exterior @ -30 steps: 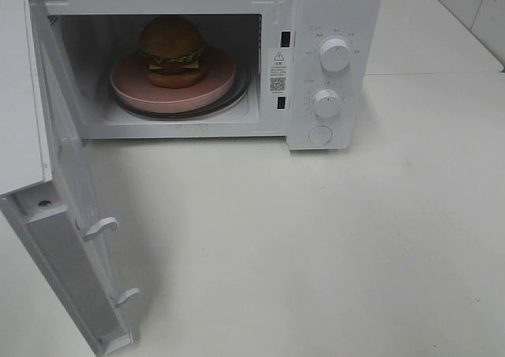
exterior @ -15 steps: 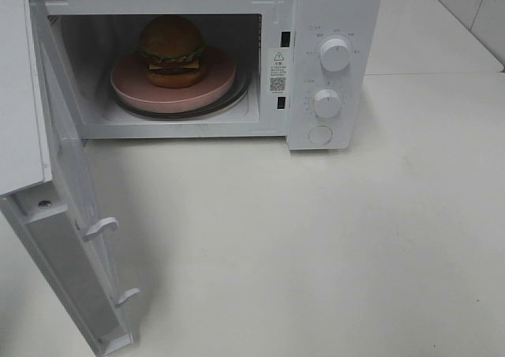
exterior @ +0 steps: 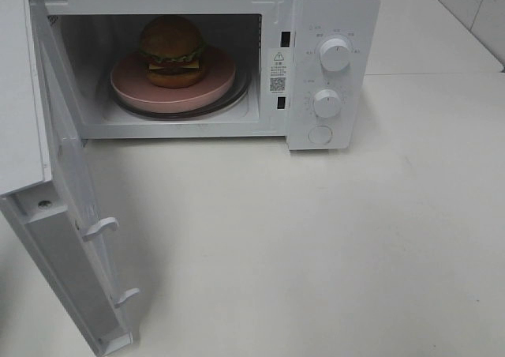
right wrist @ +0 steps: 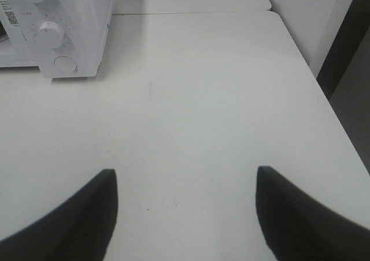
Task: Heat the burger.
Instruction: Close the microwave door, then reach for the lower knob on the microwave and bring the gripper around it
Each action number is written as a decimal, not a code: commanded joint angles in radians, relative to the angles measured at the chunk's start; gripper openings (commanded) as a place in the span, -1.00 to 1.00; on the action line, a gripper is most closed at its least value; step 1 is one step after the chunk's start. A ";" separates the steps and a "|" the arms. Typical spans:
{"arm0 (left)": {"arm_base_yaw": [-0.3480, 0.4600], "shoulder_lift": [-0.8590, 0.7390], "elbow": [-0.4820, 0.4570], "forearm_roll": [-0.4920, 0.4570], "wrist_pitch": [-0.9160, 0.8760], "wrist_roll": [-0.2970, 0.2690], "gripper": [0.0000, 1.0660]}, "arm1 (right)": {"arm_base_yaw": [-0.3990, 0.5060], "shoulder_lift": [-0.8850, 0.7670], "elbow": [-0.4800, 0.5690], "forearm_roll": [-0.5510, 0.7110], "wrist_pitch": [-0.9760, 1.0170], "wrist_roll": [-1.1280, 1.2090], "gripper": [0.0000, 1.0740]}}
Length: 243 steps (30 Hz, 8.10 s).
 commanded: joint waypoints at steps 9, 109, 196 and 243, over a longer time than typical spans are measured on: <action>0.001 0.269 0.123 0.067 -0.437 0.000 -1.00 | -0.005 -0.027 0.004 -0.002 -0.001 -0.011 0.24; -0.555 1.433 -0.699 0.242 -0.861 -0.284 -1.00 | -0.005 -0.027 0.004 -0.002 -0.001 -0.011 0.24; -0.055 0.707 -0.591 0.084 0.994 -0.288 0.92 | -0.005 -0.027 0.004 -0.002 -0.001 -0.011 0.24; -0.049 -0.514 -0.250 0.132 1.008 -0.159 0.92 | -0.005 -0.027 0.004 -0.002 -0.001 -0.011 0.24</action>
